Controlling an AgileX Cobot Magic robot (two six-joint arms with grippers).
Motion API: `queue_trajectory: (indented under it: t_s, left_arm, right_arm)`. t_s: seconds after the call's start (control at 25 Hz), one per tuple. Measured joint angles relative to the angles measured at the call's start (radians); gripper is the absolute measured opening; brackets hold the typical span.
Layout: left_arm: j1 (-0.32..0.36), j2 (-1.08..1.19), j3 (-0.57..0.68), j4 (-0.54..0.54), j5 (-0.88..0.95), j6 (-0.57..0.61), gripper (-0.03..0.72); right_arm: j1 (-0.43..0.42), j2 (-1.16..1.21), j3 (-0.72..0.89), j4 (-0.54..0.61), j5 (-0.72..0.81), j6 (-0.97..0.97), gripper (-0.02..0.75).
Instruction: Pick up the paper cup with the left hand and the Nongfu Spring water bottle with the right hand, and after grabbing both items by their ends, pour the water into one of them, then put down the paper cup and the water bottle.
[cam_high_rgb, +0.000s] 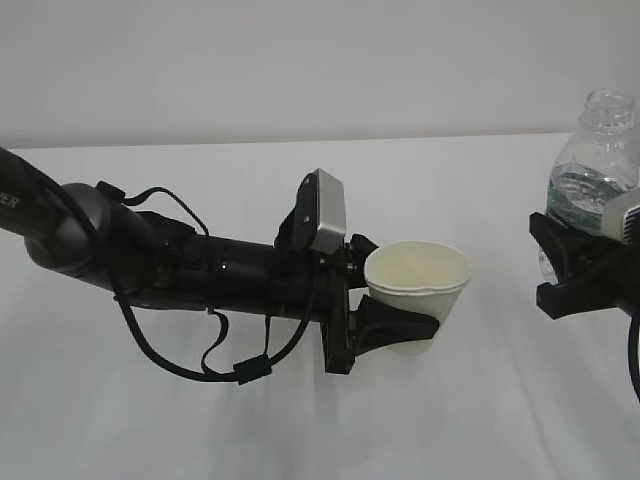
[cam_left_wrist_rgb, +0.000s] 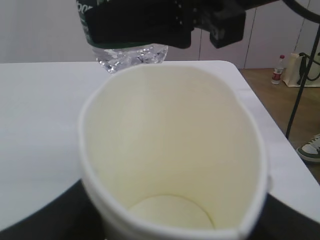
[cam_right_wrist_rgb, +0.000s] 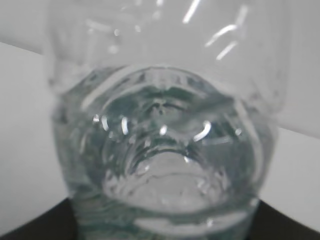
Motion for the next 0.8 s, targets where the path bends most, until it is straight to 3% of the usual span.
queue_trajectory:
  t_s: [0.8]
  left_arm:
    - [-0.006,0.0,0.0,0.06,-0.022,-0.045,0.435]
  right_arm:
    - [0.0,0.0,0.0,0.012,0.039,-0.415,0.356]
